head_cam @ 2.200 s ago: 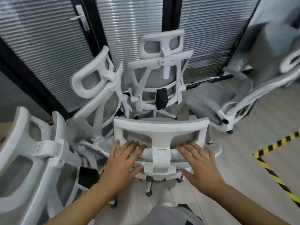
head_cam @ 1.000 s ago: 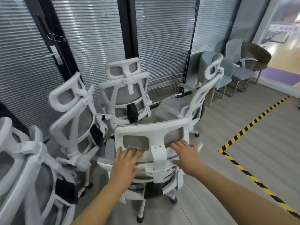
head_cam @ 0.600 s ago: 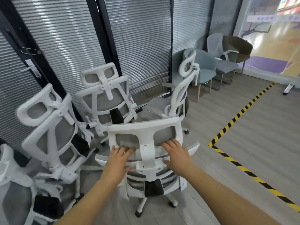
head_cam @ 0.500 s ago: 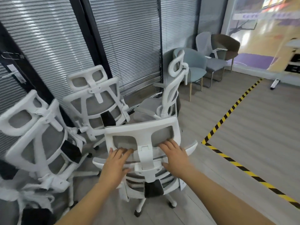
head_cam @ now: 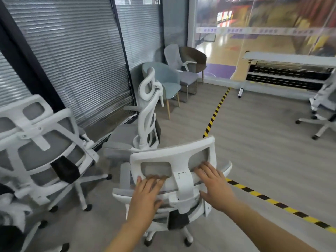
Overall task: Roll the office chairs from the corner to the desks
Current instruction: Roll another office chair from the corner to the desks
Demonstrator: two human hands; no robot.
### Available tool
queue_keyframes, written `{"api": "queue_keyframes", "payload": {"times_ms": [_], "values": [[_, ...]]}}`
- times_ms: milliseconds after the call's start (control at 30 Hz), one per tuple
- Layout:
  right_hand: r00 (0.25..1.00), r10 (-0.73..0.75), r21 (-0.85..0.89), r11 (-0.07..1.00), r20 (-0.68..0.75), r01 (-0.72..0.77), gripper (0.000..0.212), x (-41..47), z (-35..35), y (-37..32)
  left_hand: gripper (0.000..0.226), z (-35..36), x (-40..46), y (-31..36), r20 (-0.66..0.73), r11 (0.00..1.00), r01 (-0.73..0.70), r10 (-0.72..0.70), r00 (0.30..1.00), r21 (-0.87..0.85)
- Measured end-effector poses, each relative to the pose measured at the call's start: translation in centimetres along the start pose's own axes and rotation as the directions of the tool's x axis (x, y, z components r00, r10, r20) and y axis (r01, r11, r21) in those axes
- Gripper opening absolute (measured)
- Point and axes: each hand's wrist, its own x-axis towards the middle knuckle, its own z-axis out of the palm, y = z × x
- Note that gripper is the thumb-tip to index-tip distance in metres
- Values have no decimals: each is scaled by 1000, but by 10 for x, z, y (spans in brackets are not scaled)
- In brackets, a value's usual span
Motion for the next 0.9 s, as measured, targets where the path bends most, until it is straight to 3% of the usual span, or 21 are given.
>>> {"api": "queue_keyframes", "payload": {"times_ms": [200, 467, 633, 767, 900], "values": [[989, 103, 14, 995, -109, -102, 81, 11, -2, 75, 91, 32, 74, 29, 8, 989, -142, 142, 990, -26], [975, 178, 25, 984, -129, -176, 86, 13, -21, 181, 90, 81, 155, 89, -44, 960, -265, 262, 964, -92], [970, 181, 42, 983, -161, -176, 88, 19, -34, 263, 67, 112, 217, 140, -30, 956, -275, 273, 961, -106], [965, 232, 35, 973, -125, -229, 82, 26, -49, 326, 68, 133, 270, 181, 26, 961, -260, 264, 964, -92], [942, 281, 66, 959, -181, -274, 81, 33, -61, 389, 70, 158, 329, 219, 44, 952, -293, 298, 954, -91]]}}
